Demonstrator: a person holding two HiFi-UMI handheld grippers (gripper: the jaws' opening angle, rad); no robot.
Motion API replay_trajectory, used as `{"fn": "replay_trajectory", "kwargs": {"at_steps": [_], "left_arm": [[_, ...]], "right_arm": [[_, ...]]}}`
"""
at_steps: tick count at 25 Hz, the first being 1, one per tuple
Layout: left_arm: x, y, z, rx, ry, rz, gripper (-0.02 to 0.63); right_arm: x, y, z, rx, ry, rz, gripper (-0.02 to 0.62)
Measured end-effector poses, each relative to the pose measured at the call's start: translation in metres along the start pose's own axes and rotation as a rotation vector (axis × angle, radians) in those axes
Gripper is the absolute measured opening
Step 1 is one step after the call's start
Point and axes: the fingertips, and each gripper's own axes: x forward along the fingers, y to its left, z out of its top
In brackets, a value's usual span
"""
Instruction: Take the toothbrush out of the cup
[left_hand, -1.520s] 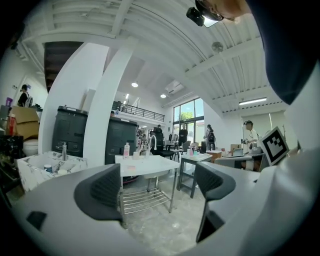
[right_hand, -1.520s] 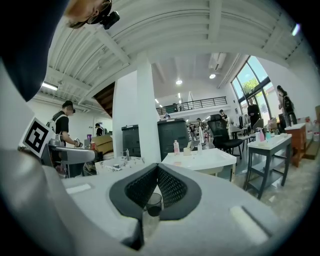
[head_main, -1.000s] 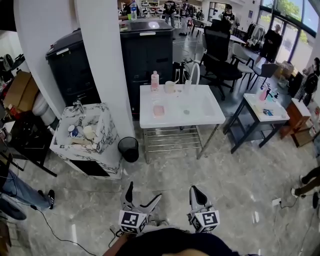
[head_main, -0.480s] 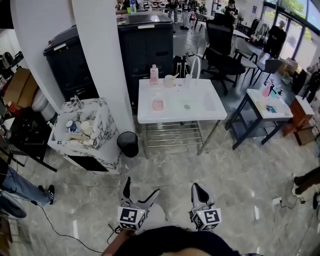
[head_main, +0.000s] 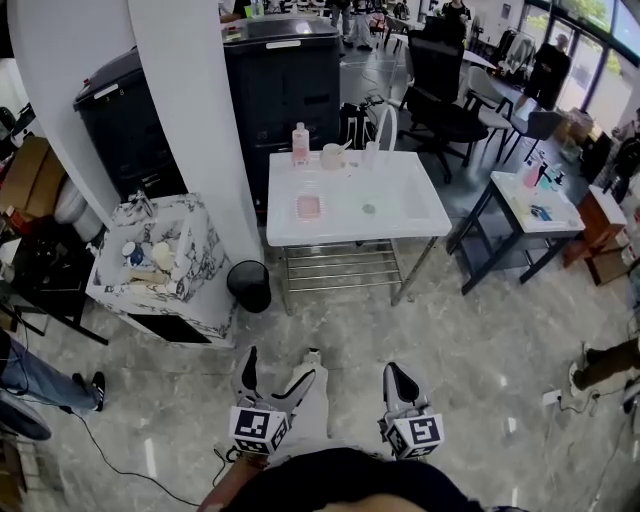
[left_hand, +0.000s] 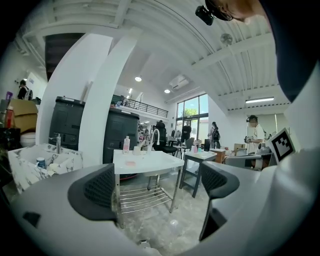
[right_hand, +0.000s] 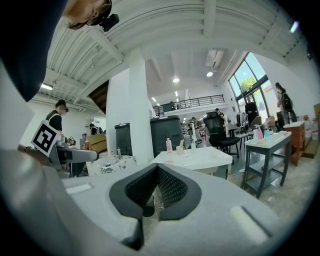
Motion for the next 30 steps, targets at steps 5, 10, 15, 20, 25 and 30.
{"fn": "replay_trajectory", "kwargs": {"at_steps": [5, 10, 15, 20, 25, 30], "left_arm": [[0.038, 0.016, 0.008, -0.004, 0.002, -0.025, 0.514], [0.085, 0.032, 0.019, 0.008, 0.003, -0.054, 0.514], [0.133, 0.05, 0.032, 0.052, 0.026, -0.089, 0.514], [0.188, 0.081, 0.05, 0.043, 0.019, -0.083, 0.512], [0.249, 0.102, 0.076, 0.053, 0.012, -0.113, 0.512], [0.303, 0.115, 0.088, 0.074, 0.014, -0.153, 0.512]], "right_arm": [[0.028, -0.015, 0.008, 0.006, -0.011, -0.022, 0.005], [0.07, -0.033, 0.012, 0.017, -0.009, -0.031, 0.005], [0.119, -0.055, 0.032, 0.013, -0.016, -0.055, 0.005], [0.174, -0.082, 0.046, 0.002, -0.012, -0.088, 0.005], [0.224, -0.111, 0.067, 0.002, -0.023, -0.123, 0.005], [0.272, -0.129, 0.081, 0.022, -0.039, -0.13, 0.005]]}}
